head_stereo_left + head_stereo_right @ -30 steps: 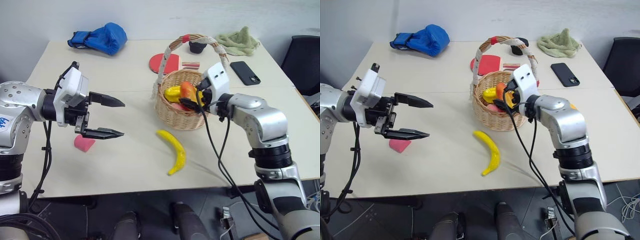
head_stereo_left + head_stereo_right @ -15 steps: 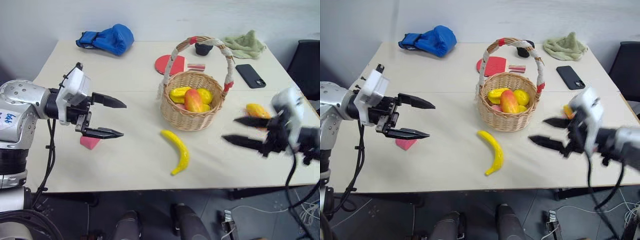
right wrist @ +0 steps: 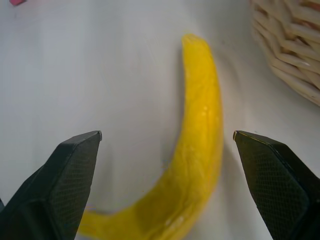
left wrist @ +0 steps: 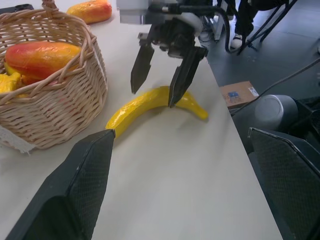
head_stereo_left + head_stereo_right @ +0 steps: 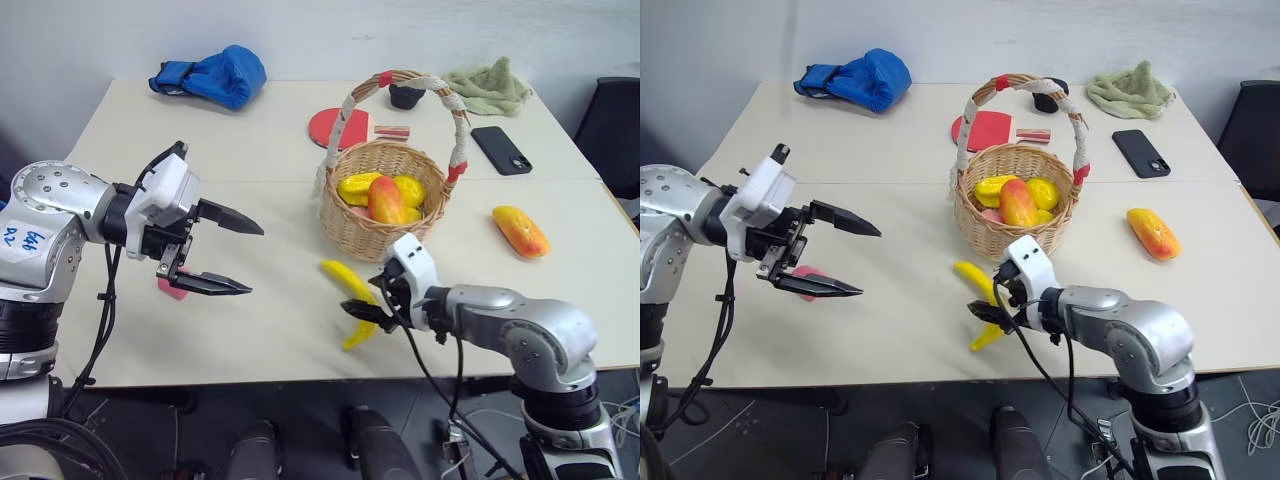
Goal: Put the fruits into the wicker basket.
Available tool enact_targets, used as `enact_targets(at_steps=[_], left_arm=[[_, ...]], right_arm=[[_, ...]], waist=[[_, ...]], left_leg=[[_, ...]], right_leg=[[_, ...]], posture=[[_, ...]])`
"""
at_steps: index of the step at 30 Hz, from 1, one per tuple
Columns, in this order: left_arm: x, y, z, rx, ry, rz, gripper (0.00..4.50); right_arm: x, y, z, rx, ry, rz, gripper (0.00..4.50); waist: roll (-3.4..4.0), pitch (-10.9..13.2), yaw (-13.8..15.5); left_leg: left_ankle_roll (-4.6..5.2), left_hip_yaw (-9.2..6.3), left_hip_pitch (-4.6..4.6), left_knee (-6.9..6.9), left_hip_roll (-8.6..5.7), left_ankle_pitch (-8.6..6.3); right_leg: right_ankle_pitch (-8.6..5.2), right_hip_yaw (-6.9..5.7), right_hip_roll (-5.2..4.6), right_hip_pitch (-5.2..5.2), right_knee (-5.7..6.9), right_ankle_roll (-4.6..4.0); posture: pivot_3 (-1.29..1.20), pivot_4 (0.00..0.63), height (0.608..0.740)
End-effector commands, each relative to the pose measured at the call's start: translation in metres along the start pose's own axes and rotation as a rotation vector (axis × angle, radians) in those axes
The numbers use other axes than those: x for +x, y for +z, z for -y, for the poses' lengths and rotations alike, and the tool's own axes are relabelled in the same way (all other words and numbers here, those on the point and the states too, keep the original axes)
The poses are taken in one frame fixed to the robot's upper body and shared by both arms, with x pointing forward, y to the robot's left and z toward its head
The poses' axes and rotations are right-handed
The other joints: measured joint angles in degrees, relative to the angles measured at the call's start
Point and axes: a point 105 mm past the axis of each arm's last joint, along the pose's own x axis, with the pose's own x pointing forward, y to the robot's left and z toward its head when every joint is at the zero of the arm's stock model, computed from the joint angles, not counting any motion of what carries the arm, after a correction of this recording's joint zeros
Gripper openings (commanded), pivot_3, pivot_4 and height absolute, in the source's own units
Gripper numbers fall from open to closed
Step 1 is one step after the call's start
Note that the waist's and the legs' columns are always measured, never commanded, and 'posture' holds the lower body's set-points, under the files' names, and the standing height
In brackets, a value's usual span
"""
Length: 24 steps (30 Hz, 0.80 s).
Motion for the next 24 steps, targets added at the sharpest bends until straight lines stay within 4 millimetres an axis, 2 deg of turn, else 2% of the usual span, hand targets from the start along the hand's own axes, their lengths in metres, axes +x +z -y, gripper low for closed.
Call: enact_targets(at_steps=[1,4,8,11,13,16,19,21,24], left_arm=[[-0.003,0.006,0.002,0.030,0.010,-0.006,4.50],[-0.002,0.006,-0.001,0.034,0.021,-0.003,4.50],[-0.002,0.006,-0.003,0.039,0.027,0.000,4.50],[-0.002,0.007,-0.005,0.044,0.033,0.006,4.50],[-0.002,0.008,-0.007,0.046,0.039,0.019,4.50],[-0.002,0.011,-0.009,0.053,0.048,0.032,4.50],[-0.002,0.011,-0.011,0.058,0.054,0.036,4.50],[-0.001,0.011,-0.013,0.063,0.058,0.040,4.50],[0.000,0.013,-0.015,0.072,0.062,0.047,4.50]], right_arm=[[0.007,-0.008,0.005,-0.075,-0.032,-0.039,4.40],[0.008,-0.015,0.011,-0.138,-0.057,-0.072,3.77],[-0.004,-0.001,0.012,-0.200,-0.058,-0.019,2.39],[-0.026,0.026,0.000,-0.165,0.017,0.119,1.31],[-0.045,0.046,-0.007,-0.136,0.080,0.212,0.77],[-0.069,0.073,-0.006,-0.126,0.110,0.302,0.75],[-0.079,0.100,0.007,-0.122,0.069,0.363,0.75],[-0.078,0.117,0.020,-0.126,0.006,0.388,0.75],[-0.064,0.131,0.055,-0.158,-0.175,0.369,0.75]], waist=[[0.00,0.0,0.0],[-0.01,0.0,0.0],[-0.01,0.0,0.0],[-0.01,0.0,0.0],[-0.01,0.0,0.1],[-0.01,0.0,0.0],[-0.01,0.0,0.0],[-0.01,0.0,-0.1],[0.00,0.0,-0.2]], left_leg=[[0.00,0.01,0.00,0.02,0.00,0.00],[0.00,0.04,0.02,0.01,-0.01,0.00],[0.00,0.04,0.02,0.02,0.00,0.00],[0.00,0.03,0.01,0.01,0.01,0.00],[0.00,-0.01,0.02,0.01,0.03,0.00],[0.00,-0.04,0.04,0.02,0.03,0.00],[0.00,-0.04,0.08,0.02,0.03,0.00],[0.00,-0.03,0.08,0.01,0.03,0.00],[0.00,0.03,0.07,0.00,0.03,0.00]], right_leg=[[0.00,-0.01,0.00,0.01,0.00,0.00],[0.00,-0.02,0.00,0.02,-0.01,0.00],[0.00,-0.05,0.02,0.04,-0.01,0.00],[0.00,-0.05,0.03,0.04,0.00,0.01],[0.01,-0.04,0.04,0.04,0.03,0.02],[0.02,-0.03,0.03,0.04,0.07,0.04],[0.02,-0.02,0.01,0.05,0.10,0.03],[0.02,-0.02,0.01,0.04,0.10,0.03],[0.01,-0.03,0.01,0.02,0.09,0.01]], posture=[[0.00,0.150,0.740],[0.00,0.150,0.740],[0.00,0.150,0.740],[0.00,0.150,0.740],[0.00,0.150,0.740],[0.00,0.150,0.740],[0.00,0.150,0.740],[0.00,0.150,0.740],[0.00,0.150,0.740]])
